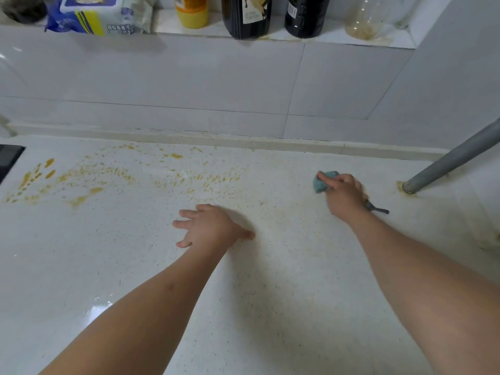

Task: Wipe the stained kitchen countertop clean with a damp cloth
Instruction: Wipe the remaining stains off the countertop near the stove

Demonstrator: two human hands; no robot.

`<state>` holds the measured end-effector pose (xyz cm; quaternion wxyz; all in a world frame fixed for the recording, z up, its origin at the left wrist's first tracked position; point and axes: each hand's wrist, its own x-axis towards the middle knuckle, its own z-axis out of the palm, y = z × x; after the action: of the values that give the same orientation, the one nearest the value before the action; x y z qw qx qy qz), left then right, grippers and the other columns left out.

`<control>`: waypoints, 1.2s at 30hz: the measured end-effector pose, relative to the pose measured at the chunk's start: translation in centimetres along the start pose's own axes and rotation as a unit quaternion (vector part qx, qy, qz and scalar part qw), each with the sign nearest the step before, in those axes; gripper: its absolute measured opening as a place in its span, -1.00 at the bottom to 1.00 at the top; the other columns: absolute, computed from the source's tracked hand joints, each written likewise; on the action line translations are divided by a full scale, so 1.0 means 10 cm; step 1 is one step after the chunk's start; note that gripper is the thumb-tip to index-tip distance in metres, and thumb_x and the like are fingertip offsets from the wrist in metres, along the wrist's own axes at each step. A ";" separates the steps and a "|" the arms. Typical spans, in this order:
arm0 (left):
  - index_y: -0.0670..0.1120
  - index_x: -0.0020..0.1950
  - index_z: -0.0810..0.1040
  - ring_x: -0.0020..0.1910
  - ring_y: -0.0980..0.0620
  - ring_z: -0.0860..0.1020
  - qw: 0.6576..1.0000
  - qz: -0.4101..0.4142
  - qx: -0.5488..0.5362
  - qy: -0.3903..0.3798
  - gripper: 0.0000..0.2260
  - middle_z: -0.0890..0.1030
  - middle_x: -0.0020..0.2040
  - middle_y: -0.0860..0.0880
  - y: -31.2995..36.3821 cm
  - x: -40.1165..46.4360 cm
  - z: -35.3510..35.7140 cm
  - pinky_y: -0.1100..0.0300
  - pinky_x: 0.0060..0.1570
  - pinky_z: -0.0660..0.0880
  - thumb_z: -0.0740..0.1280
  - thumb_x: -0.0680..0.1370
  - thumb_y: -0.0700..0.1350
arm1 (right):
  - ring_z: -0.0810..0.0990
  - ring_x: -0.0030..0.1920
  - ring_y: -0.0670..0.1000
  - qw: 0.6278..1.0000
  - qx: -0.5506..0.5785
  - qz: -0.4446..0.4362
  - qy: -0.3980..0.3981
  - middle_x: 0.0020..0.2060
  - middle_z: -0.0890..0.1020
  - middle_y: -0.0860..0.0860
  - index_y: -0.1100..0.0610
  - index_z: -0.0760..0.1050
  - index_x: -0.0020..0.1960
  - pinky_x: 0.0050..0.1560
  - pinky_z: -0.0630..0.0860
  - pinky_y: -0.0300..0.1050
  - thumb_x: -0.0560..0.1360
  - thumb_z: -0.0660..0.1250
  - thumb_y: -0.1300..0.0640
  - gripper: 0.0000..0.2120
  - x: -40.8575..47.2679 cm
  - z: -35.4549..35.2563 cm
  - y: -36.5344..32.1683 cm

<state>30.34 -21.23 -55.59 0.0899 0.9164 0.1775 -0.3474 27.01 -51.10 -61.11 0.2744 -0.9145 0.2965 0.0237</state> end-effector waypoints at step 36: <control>-0.20 0.65 -0.23 0.58 -0.51 -0.15 1.000 0.015 0.006 -0.011 0.53 -0.21 0.63 -0.37 -0.01 0.12 0.05 -0.59 0.34 0.18 0.66 0.05 0.39 | -0.20 0.64 -0.01 0.985 -0.165 -0.037 -0.026 0.66 -0.13 -0.04 0.05 -0.17 0.67 0.59 -0.24 0.18 0.65 -0.21 -0.15 -0.36 -0.40 0.64 -0.58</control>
<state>30.78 -20.96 -56.75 0.0915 0.9158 0.1603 -0.3566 27.68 -41.80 -62.90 0.1284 -0.9565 0.2476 0.0860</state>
